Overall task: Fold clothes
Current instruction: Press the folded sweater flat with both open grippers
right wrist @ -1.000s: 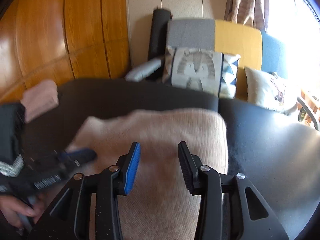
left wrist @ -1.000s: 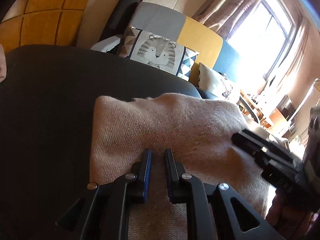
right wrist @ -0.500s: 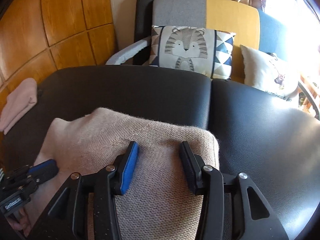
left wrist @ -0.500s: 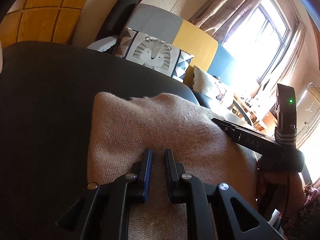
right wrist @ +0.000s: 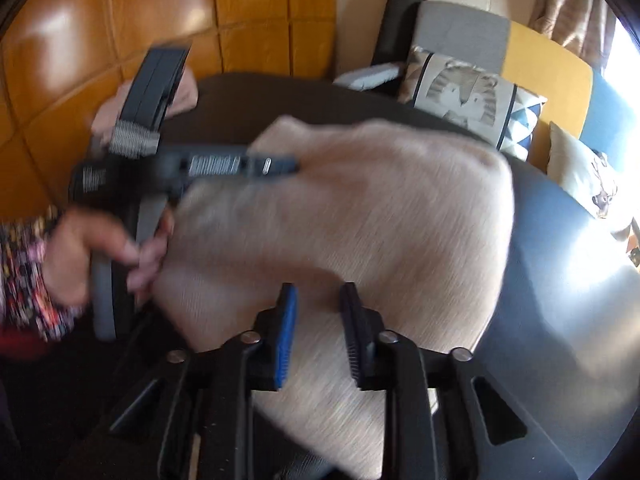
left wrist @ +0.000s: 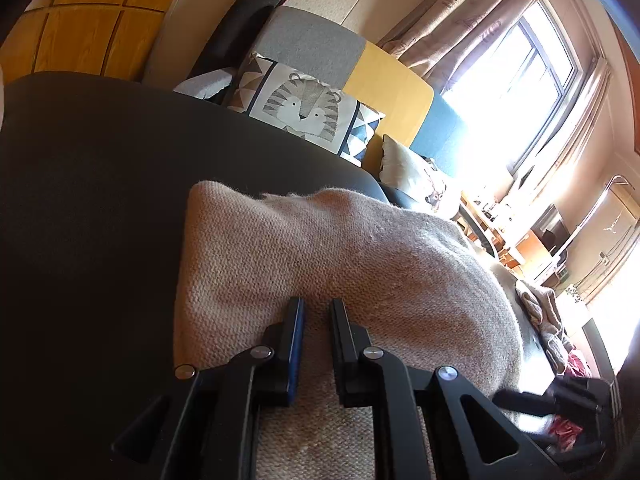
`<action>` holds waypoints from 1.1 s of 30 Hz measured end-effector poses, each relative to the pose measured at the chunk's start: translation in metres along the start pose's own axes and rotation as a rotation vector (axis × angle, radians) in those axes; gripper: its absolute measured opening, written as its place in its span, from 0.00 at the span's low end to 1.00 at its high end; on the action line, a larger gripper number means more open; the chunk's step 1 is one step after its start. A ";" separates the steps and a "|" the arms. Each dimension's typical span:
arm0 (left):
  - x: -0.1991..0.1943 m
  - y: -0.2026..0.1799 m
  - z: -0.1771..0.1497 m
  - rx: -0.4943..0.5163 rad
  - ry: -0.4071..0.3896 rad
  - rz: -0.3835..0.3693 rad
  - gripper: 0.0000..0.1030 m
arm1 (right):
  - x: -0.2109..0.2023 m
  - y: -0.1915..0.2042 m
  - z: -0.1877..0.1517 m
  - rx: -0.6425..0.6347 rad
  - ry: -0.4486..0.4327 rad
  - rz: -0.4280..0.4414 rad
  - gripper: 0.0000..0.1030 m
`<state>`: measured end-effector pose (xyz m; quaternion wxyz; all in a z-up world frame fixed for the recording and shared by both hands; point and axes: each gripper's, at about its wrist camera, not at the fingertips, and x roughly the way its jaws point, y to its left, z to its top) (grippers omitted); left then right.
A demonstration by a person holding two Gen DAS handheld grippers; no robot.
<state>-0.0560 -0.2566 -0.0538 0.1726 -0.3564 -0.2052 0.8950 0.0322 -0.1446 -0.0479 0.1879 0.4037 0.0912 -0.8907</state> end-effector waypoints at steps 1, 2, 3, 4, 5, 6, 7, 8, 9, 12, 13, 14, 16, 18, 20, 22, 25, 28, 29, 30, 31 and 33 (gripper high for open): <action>0.000 0.000 0.000 -0.001 0.000 -0.001 0.12 | -0.001 0.001 -0.005 0.010 -0.002 -0.003 0.23; 0.000 0.000 0.000 -0.002 0.000 -0.004 0.12 | -0.001 0.001 -0.011 0.020 -0.004 -0.005 0.23; 0.000 0.001 0.000 -0.004 0.000 -0.006 0.12 | -0.002 0.002 -0.016 0.030 -0.007 -0.008 0.23; 0.000 0.001 0.000 -0.004 0.000 -0.007 0.12 | -0.003 0.002 -0.022 0.040 -0.009 -0.011 0.23; 0.000 0.001 -0.001 -0.004 0.000 -0.008 0.12 | -0.003 0.003 -0.027 0.050 -0.011 -0.013 0.23; 0.001 0.001 -0.001 -0.003 0.000 -0.007 0.12 | -0.004 0.003 -0.033 0.060 -0.013 -0.016 0.23; 0.001 0.000 -0.001 0.000 -0.001 -0.005 0.12 | -0.003 0.003 -0.035 0.071 -0.022 -0.019 0.23; 0.001 0.000 -0.001 0.004 -0.002 -0.001 0.12 | -0.001 0.002 -0.036 0.083 -0.035 -0.021 0.23; 0.001 -0.001 -0.001 0.007 -0.003 0.003 0.12 | -0.001 0.001 -0.037 0.091 -0.044 -0.020 0.23; 0.001 0.001 -0.001 0.000 -0.001 -0.006 0.12 | -0.011 -0.002 -0.035 0.112 -0.076 0.026 0.23; 0.001 0.001 0.000 -0.002 0.001 -0.011 0.12 | -0.020 -0.008 -0.033 0.136 -0.110 0.037 0.23; 0.000 0.001 0.000 0.001 0.003 -0.016 0.12 | -0.028 -0.015 -0.033 0.168 -0.146 0.035 0.23; -0.002 0.002 0.000 0.004 0.004 -0.025 0.12 | -0.037 -0.034 -0.028 0.229 -0.175 0.001 0.23; -0.006 0.000 -0.001 0.010 -0.001 -0.029 0.12 | -0.036 -0.054 -0.020 0.272 -0.184 -0.038 0.23; -0.010 -0.003 -0.004 0.031 -0.007 -0.017 0.12 | -0.027 -0.068 -0.011 0.304 -0.177 -0.060 0.23; -0.013 -0.006 -0.006 0.059 -0.009 -0.002 0.13 | -0.020 -0.079 -0.003 0.336 -0.181 -0.054 0.23; -0.014 -0.010 -0.007 0.098 -0.005 0.016 0.13 | -0.008 -0.085 0.006 0.355 -0.160 -0.057 0.23; -0.013 -0.007 -0.007 0.092 0.003 0.004 0.13 | 0.007 -0.086 0.010 0.334 -0.100 -0.092 0.23; -0.012 -0.004 -0.006 0.081 0.003 -0.009 0.13 | 0.007 -0.085 0.009 0.334 -0.091 -0.098 0.23; -0.012 -0.001 -0.006 0.070 0.003 -0.022 0.13 | 0.007 -0.085 0.008 0.339 -0.087 -0.103 0.23; -0.012 0.001 -0.006 0.061 0.004 -0.035 0.13 | 0.006 -0.084 0.009 0.347 -0.084 -0.105 0.23; -0.012 0.003 -0.006 0.052 0.005 -0.046 0.13 | 0.004 -0.084 0.011 0.362 -0.076 -0.110 0.23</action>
